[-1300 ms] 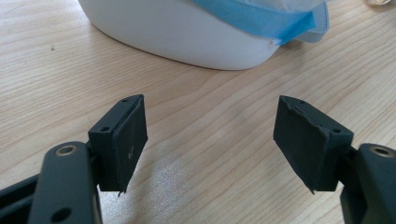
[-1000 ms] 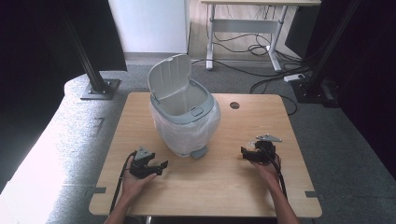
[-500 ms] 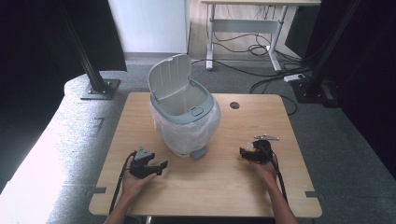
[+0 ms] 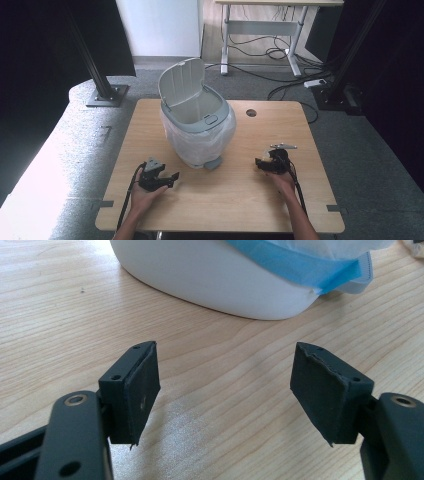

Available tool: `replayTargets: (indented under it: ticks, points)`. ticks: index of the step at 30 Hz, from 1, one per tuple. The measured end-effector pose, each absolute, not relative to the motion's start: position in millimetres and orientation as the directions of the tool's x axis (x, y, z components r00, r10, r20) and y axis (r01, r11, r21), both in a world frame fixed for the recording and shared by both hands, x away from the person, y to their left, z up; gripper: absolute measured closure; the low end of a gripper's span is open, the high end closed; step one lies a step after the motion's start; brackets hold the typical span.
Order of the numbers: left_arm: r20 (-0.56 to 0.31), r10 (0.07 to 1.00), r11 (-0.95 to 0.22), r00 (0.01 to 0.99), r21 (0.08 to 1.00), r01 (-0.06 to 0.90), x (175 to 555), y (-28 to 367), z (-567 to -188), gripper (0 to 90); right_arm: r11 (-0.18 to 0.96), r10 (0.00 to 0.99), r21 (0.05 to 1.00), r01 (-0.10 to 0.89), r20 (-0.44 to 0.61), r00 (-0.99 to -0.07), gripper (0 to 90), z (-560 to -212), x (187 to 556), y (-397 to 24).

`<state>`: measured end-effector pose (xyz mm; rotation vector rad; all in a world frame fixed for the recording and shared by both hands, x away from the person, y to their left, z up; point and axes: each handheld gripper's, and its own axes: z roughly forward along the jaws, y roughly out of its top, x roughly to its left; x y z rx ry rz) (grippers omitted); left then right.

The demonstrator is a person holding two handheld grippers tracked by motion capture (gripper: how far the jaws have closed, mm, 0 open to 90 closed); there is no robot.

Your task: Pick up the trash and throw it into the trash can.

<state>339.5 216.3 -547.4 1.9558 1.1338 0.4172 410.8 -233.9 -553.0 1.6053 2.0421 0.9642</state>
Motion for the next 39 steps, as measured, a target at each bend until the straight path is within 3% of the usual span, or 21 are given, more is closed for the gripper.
replayTargets:
  ticks: [9,15,39]
  points:
    - [-0.111,0.838,-0.250,0.534,0.792,0.557,339.3,218.7,-546.2,27.7,0.146,0.954,0.734,0.663,0.073,-0.290,27.9,-549.6,406.3,-232.2]
    - [-0.111,0.838,-0.250,0.534,0.792,0.557,339.4,218.5,-546.3,27.7,0.116,0.949,0.773,0.624,0.100,-0.299,28.7,-538.8,397.9,-239.1]
    - [-0.117,0.840,-0.245,0.530,0.791,0.561,339.0,218.3,-546.0,27.9,0.088,0.901,0.884,0.459,0.127,-0.415,29.8,-444.9,355.8,-247.0]
